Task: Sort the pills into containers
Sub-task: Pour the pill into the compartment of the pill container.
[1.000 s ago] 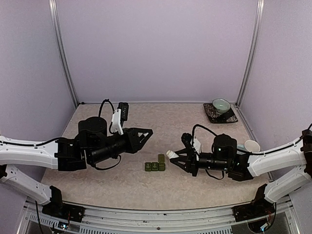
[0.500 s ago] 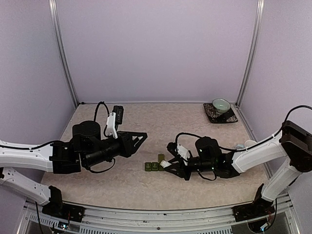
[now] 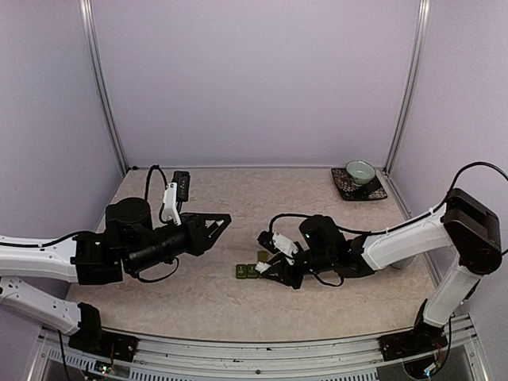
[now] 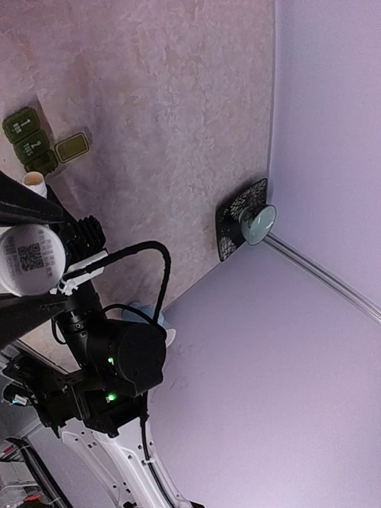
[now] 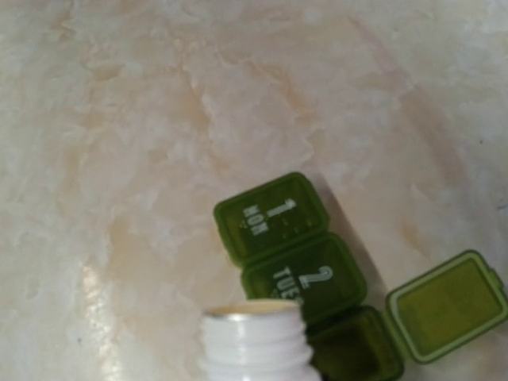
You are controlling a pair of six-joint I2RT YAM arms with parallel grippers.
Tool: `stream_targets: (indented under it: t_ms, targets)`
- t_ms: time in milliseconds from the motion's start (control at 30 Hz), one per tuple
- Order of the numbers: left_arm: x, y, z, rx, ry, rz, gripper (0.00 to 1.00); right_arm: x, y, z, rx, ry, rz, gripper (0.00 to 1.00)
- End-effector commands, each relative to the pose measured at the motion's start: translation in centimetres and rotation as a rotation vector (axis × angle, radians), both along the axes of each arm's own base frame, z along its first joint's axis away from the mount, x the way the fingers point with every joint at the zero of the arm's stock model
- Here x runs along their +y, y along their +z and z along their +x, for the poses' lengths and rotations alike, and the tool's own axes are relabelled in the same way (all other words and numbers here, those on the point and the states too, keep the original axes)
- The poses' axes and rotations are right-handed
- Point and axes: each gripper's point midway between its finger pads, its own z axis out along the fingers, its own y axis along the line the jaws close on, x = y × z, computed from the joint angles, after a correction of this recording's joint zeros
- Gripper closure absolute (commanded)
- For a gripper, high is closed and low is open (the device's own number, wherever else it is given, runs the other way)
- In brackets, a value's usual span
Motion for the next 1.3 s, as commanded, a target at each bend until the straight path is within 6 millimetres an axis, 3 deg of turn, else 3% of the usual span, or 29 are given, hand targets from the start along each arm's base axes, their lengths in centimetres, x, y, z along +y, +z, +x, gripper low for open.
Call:
stream_targets:
  t_ms: [0, 600, 1267]
  targets:
    - [0.7, -0.2, 0.3, -0.013, 0.019, 0.016, 0.84, -0.4, -1.0, 0.3, 0.031, -0.003, -0.083, 1.00]
    - [0.8, -0.3, 0.2, -0.007, 0.020, 0.008, 0.84, -1.4, -2.3, 1.0, 0.048, -0.035, -0.201, 1.00]
    - [0.7, -0.7, 0.2, -0.001, 0.021, 0.010, 0.84, -1.9, -1.6, 1.8, 0.053, -0.058, -0.283, 1.00]
